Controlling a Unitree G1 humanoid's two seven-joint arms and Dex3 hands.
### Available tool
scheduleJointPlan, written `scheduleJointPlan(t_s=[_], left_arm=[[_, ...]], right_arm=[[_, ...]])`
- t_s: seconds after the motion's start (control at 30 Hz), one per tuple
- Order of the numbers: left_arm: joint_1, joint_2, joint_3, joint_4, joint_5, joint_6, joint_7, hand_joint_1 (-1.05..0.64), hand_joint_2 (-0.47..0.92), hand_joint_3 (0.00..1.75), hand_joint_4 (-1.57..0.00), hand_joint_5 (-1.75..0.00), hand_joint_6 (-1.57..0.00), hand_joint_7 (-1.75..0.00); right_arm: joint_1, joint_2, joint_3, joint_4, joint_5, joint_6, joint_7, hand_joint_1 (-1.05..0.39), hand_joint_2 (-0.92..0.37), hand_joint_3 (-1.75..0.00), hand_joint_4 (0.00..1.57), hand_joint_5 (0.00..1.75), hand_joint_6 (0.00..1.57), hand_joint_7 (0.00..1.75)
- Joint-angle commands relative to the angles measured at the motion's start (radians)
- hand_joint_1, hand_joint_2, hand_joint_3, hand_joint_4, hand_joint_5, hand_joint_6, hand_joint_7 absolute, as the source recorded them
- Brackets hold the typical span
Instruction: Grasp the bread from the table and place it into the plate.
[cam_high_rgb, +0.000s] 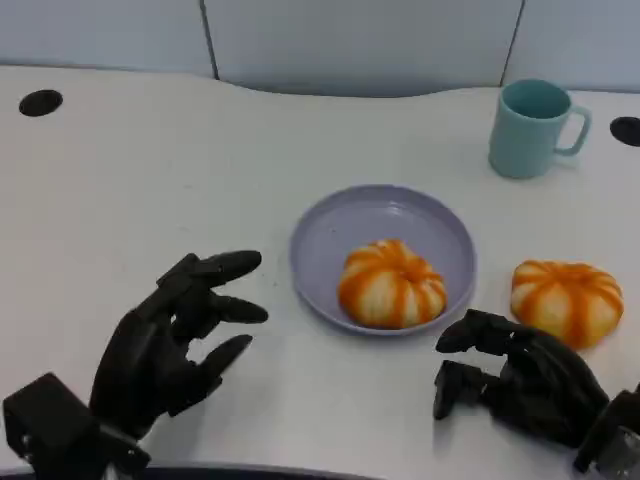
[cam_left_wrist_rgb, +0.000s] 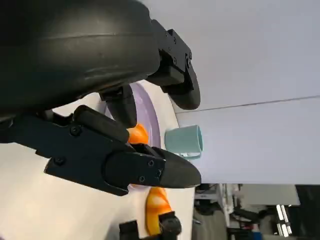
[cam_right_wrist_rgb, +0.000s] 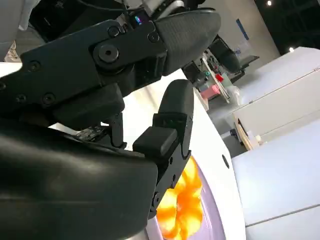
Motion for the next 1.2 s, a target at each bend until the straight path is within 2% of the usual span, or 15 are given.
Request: scheduleJointPlan(t_s=[0.03,0.2,0.37,0.53,0.97,1.2], left_arm=[[0.064,-0.006,0.033,-0.062,-0.076,0.062,-0.041,-0.68,0.92,0.26,-0.26,-1.34,-0.35,-0.75],[0.106,-0.03,0.058,-0.077,-0.13,0.097,-0.086,-0.67,0.92,0.26,-0.27,-1.38,-0.35,-0.89],[0.131,-0.03,0.079,-0.066,-0.155,0.132,-0.133,-0.64,0.92,0.25,-0.27,-1.41,-0.34,-0.94],[0.142,-0.026,0.098,-0.067,-0.153,0.171,-0.146,-0.68,0.92,0.21,-0.3,-1.42,-0.35,-0.94],[0.115,-0.039,0.158,0.0,-0.187,0.204,-0.202,-0.63,0.92,0.23,-0.33,-1.56,-0.4,-0.93],[0.093,-0.041,0.172,0.039,-0.173,0.207,-0.197,-0.64,0.92,0.23,-0.36,-1.58,-0.41,-0.95]], right_arm=[[0.036,-0.01,0.006,0.007,-0.013,0.032,-0.014,-0.44,-0.92,-0.1,0.65,1.36,0.75,0.84],[0.039,-0.01,0.001,0.003,-0.004,0.044,0.007,-0.43,-0.92,-0.11,0.64,1.36,0.74,0.83],[0.051,-0.011,0.01,-0.026,-0.016,0.019,-0.003,-0.43,-0.92,-0.11,0.64,1.36,0.74,0.84],[0.055,-0.011,0.011,-0.023,-0.015,0.003,-0.002,-0.43,-0.92,-0.11,0.63,1.35,0.74,0.85],[0.059,-0.023,0.007,-0.044,-0.007,0.045,-0.006,-0.44,-0.92,-0.11,0.64,1.32,0.74,0.84],[0.047,-0.022,-0.003,-0.01,-0.007,0.027,-0.006,-0.43,-0.92,-0.08,0.67,1.32,0.75,0.85]])
